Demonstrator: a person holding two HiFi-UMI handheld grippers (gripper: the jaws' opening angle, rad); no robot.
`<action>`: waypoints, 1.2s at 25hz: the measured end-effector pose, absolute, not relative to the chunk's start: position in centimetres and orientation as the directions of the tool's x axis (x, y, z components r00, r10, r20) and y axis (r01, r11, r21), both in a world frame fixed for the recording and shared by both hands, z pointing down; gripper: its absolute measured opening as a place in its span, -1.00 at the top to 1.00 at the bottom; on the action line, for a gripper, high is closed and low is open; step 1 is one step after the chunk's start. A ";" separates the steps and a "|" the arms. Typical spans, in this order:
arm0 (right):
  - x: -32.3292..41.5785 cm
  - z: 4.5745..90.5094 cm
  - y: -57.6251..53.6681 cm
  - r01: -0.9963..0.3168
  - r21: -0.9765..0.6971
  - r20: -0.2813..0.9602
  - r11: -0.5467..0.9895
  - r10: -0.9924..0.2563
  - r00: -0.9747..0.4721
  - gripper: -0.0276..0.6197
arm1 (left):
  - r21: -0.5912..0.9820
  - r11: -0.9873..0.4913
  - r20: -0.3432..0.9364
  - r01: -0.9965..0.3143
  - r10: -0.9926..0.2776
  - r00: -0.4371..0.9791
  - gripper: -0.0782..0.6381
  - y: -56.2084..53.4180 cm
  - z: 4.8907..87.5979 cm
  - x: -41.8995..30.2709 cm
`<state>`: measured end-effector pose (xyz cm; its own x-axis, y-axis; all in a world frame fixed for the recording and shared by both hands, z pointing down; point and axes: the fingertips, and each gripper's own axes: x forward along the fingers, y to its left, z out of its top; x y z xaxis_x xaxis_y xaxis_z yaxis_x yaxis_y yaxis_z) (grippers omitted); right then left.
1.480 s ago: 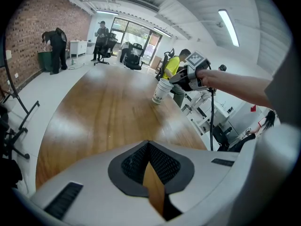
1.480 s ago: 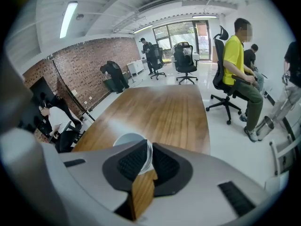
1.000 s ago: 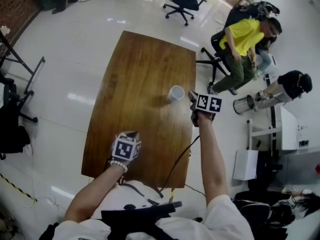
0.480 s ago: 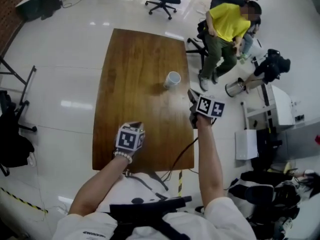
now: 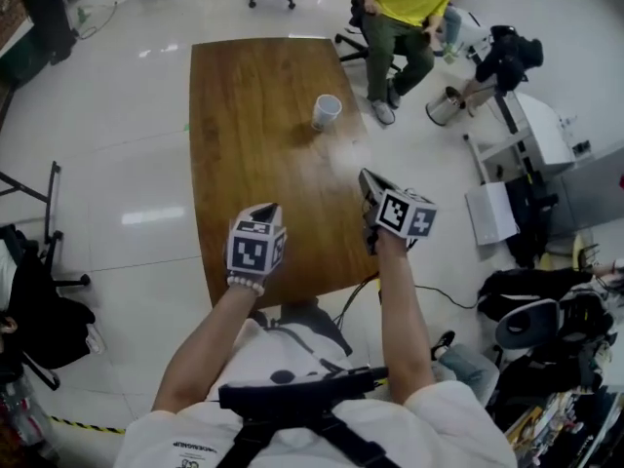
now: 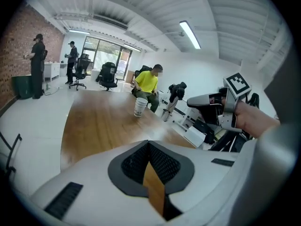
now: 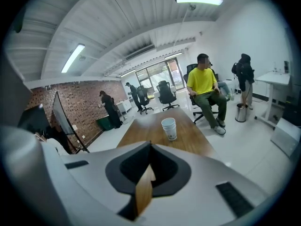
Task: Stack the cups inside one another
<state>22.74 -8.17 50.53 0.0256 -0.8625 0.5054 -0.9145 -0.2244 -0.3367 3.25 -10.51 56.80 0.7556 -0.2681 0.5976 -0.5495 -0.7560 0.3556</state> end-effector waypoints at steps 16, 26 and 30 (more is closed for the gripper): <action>18.4 52.3 0.3 -0.900 -0.259 0.459 -0.351 -0.864 0.205 0.91 | 0.366 -0.792 0.567 -0.489 -0.227 0.792 0.79 -9.1 55.6 5.1; 18.0 52.1 0.4 -0.881 -0.299 0.459 -0.368 -0.864 0.205 0.91 | 0.367 -0.808 0.536 -0.460 -0.221 0.815 0.79 -8.3 54.7 5.4; 17.6 52.4 0.7 -0.877 -0.304 0.461 -0.371 -0.863 0.205 0.91 | 0.368 -0.810 0.536 -0.456 -0.217 0.816 0.79 -7.9 55.0 5.2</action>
<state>17.58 0.72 52.40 0.2052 -0.8631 0.4614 -0.8772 -0.3713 -0.3044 5.19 -7.92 54.97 0.8162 -0.2167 0.5356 -0.4564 -0.8103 0.3677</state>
